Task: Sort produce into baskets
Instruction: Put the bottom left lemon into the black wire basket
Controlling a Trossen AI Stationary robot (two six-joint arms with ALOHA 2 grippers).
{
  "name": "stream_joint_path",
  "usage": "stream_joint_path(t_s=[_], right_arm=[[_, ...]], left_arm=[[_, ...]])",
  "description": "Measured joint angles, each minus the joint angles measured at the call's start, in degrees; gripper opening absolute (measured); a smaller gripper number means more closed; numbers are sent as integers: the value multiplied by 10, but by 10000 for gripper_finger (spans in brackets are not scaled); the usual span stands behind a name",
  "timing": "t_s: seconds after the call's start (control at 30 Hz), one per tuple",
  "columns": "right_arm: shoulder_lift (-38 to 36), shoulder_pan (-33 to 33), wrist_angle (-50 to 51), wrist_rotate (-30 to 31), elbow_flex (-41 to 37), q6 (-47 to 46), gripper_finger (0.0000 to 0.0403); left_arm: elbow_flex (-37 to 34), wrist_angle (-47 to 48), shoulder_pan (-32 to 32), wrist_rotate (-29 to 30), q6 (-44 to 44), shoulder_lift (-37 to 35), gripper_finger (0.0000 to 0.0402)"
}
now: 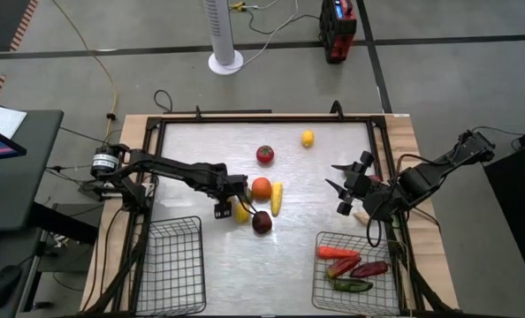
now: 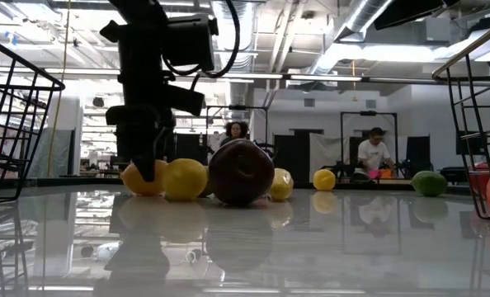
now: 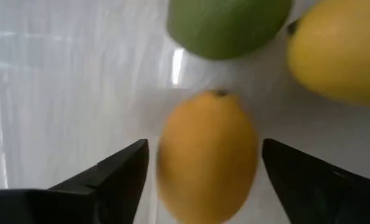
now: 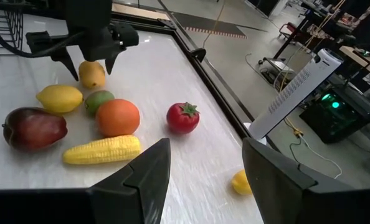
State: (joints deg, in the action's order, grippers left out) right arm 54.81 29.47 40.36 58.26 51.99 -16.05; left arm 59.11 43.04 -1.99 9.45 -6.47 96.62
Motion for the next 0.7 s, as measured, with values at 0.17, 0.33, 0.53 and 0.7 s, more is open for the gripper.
stream_joint_path(t_s=[0.17,0.33,0.53,0.7], right_arm=[[0,0,0,0,0,0,225],[0,0,0,2,0,0,225],[0,0,0,2,0,-1,225],[0,0,1,2,0,-4,225]], left_arm=[[0,-13,0,-30,14,0,224],[6,-2,0,-39,13,0,187],[96,86,1,-54,12,-1,203],[227,184,13,-127,-30,-3,206]])
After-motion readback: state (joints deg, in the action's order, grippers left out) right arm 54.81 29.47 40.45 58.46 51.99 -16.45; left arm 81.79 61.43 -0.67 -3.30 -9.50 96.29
